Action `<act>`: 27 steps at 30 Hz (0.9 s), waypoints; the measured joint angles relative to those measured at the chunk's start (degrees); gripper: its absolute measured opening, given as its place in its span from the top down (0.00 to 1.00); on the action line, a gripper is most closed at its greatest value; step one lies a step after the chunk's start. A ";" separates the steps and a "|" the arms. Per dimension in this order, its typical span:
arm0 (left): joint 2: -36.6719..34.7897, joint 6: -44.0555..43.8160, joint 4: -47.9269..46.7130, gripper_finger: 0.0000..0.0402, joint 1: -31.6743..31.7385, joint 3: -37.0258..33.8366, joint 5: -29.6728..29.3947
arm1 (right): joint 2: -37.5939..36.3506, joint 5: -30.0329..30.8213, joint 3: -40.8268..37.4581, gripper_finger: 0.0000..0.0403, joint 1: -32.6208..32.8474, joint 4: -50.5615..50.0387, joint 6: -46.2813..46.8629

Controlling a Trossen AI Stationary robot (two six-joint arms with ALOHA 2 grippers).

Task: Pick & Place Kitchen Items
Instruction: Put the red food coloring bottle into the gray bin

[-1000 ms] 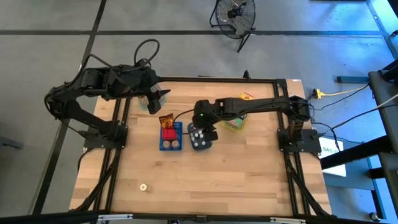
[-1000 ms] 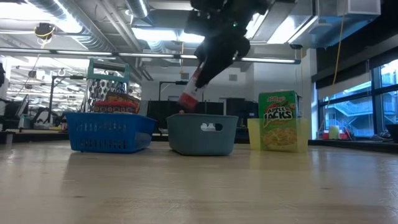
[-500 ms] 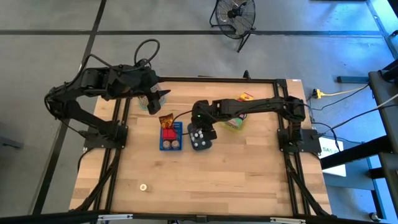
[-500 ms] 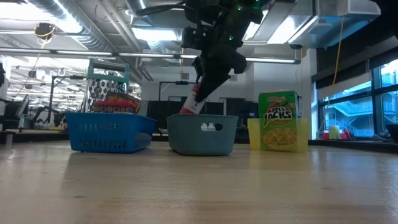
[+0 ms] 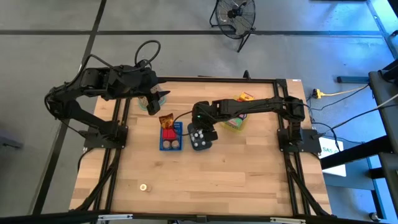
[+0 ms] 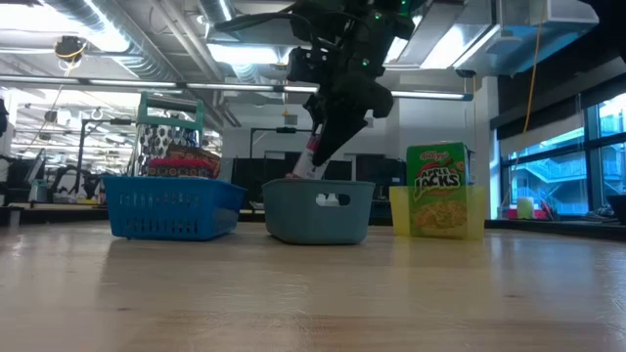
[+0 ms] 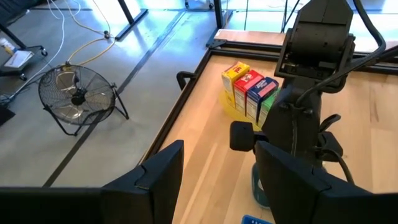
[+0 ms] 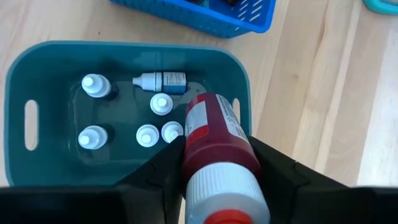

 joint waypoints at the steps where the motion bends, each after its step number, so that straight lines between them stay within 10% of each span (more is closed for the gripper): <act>1: 0.00 0.02 0.00 0.51 0.00 0.00 0.01 | 0.00 0.00 0.00 0.63 0.02 -0.01 0.00; 27: 0.00 -0.01 -0.24 0.51 -0.01 0.00 1.96 | 3.61 -0.15 -0.07 0.63 -0.24 0.96 -1.49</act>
